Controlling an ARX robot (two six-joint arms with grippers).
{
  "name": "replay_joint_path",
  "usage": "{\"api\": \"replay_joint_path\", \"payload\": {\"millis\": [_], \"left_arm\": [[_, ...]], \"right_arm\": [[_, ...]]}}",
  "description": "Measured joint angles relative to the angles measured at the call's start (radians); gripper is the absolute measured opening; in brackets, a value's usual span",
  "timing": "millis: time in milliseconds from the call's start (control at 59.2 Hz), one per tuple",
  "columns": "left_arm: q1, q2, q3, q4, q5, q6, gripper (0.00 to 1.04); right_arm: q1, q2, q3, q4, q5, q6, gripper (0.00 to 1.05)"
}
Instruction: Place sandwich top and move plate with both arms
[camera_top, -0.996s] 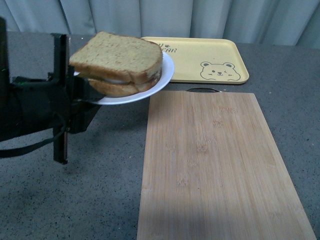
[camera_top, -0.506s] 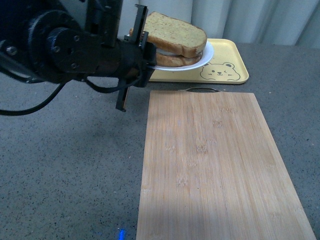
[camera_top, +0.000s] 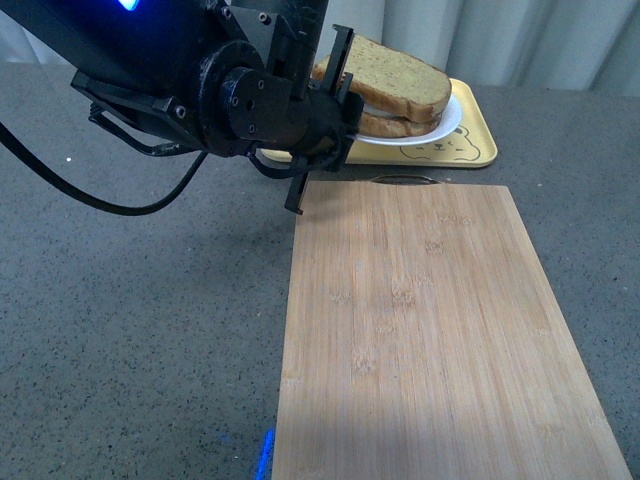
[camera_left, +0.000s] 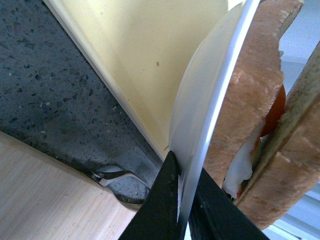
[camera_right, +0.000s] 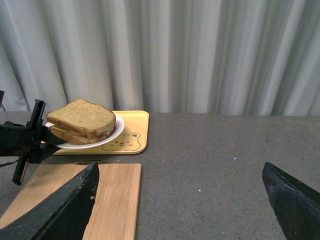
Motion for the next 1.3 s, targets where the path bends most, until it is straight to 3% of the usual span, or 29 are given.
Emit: {"api": "replay_joint_path", "payload": {"millis": [540, 759, 895, 1063, 1114, 1148, 1181, 1215, 1300], "left_arm": [[0.0, 0.072, 0.134, -0.124, -0.021, 0.024, 0.04], [0.0, 0.029, 0.084, -0.123, -0.007, 0.051, 0.49], [0.0, -0.051, 0.011, -0.122, -0.008, 0.122, 0.7], [-0.011, -0.2, -0.137, -0.13, -0.089, 0.339, 0.98], [-0.015, -0.235, -0.179, -0.132, -0.136, 0.407, 0.99], [-0.018, -0.246, -0.228, -0.042, -0.219, 0.506, 0.95], [-0.018, -0.258, -0.31, 0.169, -0.341, 0.687, 0.88], [-0.014, -0.269, -0.379, 0.319, -0.398, 0.811, 0.82], [0.025, -0.337, -0.599, 0.658, -0.421, 1.125, 0.66]], "right_arm": [[0.0, 0.0, 0.0, 0.0, 0.0, 0.0, 0.95], [0.0, 0.0, 0.0, 0.0, 0.0, 0.0, 0.95], [0.0, 0.0, 0.0, 0.0, 0.0, 0.0, 0.95], [0.0, 0.0, 0.0, 0.0, 0.0, 0.0, 0.95], [0.0, 0.0, 0.0, 0.0, 0.0, 0.0, 0.95], [0.0, 0.0, 0.0, 0.0, 0.0, 0.0, 0.95], [0.0, 0.0, 0.0, 0.0, 0.0, 0.0, 0.95], [0.0, 0.0, 0.0, 0.0, -0.001, 0.0, 0.95], [0.0, 0.0, 0.0, 0.0, 0.0, 0.0, 0.95]]}}
